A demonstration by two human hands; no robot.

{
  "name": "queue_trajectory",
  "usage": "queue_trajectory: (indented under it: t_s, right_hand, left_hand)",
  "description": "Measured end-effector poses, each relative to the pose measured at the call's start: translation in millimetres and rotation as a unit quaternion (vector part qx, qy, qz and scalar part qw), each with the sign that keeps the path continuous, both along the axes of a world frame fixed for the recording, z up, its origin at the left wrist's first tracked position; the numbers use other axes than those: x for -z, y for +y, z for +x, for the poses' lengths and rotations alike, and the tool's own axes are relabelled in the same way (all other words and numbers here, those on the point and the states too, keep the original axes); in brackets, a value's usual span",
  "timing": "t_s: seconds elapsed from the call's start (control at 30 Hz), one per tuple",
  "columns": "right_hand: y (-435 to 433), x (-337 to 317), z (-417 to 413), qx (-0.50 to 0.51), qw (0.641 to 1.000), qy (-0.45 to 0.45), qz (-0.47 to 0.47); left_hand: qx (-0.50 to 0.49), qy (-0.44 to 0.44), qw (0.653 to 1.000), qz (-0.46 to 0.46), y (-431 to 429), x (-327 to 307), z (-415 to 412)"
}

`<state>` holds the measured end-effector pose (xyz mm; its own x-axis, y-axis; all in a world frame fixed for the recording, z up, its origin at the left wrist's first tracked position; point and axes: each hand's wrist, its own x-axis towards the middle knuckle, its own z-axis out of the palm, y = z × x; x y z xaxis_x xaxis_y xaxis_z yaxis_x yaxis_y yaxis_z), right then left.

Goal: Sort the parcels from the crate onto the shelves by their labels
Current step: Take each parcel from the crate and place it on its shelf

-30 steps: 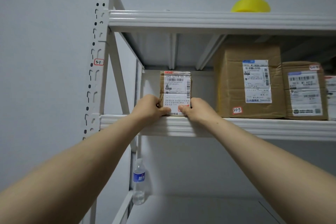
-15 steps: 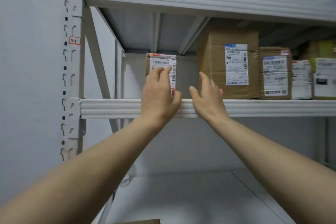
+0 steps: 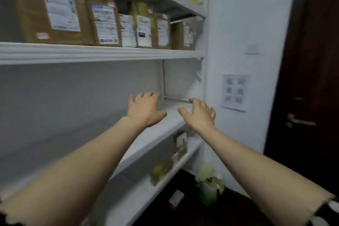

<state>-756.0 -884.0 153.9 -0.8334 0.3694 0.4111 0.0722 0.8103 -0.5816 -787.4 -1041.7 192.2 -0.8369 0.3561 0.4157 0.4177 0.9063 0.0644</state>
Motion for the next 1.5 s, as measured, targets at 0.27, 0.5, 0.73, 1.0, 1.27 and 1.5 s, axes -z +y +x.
queue_trajectory:
  t_s: [0.27,0.5,0.73,1.0,1.27,1.5]
  right_hand:
    - [245,104,241,0.221,0.961,-0.158,-0.052]
    - [373,153,462,0.413,0.88,-0.174,-0.156]
    - [435,183,612,0.544,0.786,-0.161,-0.245]
    - [535,206,691,0.632,0.71,-0.077,-0.299]
    - [634,215,724,0.65,0.68,-0.031,-0.337]
    - [715,230,770,0.663,0.658,-0.006,-0.356]
  left_hand:
    - [0.201,-0.1,0.971,-0.089,274,96,151]
    - [0.4,-0.162,0.894,-0.118,458,150,321]
    - [0.551,-0.186,0.796,-0.168,590,187,466]
    - [0.645,-0.203,0.712,-0.19,733,221,544]
    - [0.635,-0.337,0.675,-0.167,864,235,576]
    - [0.64,-0.354,0.669,-0.133,950,245,621]
